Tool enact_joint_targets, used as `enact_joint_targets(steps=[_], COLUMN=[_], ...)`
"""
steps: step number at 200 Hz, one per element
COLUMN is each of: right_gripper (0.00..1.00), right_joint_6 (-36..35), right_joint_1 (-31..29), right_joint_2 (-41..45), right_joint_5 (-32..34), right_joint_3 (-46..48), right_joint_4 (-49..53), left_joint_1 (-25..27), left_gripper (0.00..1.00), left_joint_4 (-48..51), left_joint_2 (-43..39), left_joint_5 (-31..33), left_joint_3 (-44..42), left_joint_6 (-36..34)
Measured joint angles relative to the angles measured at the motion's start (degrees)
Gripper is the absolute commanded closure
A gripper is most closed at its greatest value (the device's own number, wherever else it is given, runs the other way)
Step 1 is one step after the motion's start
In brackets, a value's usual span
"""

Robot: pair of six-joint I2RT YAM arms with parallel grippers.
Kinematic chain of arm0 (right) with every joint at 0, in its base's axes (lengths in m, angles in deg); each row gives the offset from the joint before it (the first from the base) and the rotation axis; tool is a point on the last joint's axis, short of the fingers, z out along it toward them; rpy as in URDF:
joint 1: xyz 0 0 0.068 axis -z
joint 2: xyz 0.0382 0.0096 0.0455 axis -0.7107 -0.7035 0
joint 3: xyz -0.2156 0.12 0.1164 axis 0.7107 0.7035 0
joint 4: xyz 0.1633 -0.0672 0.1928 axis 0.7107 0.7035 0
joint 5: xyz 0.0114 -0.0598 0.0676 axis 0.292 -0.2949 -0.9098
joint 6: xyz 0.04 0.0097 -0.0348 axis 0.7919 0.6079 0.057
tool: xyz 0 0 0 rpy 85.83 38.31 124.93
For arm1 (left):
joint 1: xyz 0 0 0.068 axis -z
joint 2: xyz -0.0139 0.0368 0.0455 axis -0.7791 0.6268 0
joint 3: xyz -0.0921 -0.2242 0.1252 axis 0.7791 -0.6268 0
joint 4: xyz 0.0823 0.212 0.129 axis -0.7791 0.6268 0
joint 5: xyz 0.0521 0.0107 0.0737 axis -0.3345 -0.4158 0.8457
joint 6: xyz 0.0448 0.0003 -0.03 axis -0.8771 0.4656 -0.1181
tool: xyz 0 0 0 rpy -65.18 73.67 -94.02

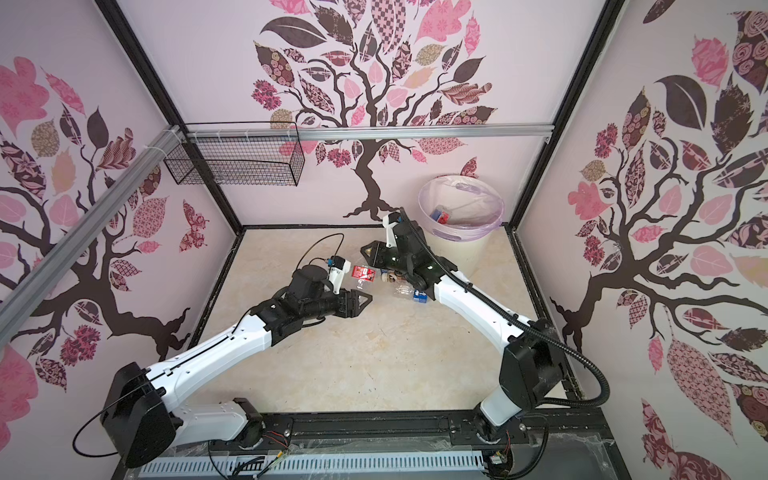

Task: Throw the plastic bottles in the bin
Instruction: 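Lift the red-labelled bottle toward the right gripper while the right grasps its yellow cap, then carry the red-labelled bottle up over the bin with the right gripper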

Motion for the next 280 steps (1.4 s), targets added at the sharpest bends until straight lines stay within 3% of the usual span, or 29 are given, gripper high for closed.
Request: enact_joint_targets(steps=[37,76,117,168,226,265,280], right_gripper=[0.75,0.76,0.78,0.76,0.76,0.78,0.70], right_joint_6=[-5.77,-12.48,-23.56,-39.50,-53.16,-56.85,-54.25], right_joint_1=[1.18,4.17,5.31,5.29,5.29,6.03,9.05], right_joint_2=[0.07,0.20,2.10,7.98,7.30,5.38,3.02], right_joint_5=[5.40,12.35,23.58,35.36,39.71,41.92,42.69], right_joint_3=[-3.43,-6.43,-11.82,-21.18,-39.21,-44.37,-44.37], right_joint_4=[3.08,6.34,6.69,-2.58,-9.81,-12.07,-10.43], left_joint_1=[0.02,0.02,0.02,0.04,0.39,0.52,0.55], left_gripper=[0.02,0.02,0.02,0.02,0.02,0.02,0.02], left_joint_4=[0.96,4.28,6.21,5.81,6.29,6.21,6.25], left_joint_2=[-0.13,-0.13,1.42,6.86,12.13,12.20,12.22], left_joint_5=[1.77,2.95,2.99,0.68,-1.01,-1.42,-1.53], left_joint_3=[0.04,2.67,14.21,25.70,33.73,34.62,34.62], left_joint_6=[0.22,-0.83,-2.08,-2.51,-2.78,-2.78,-2.75])
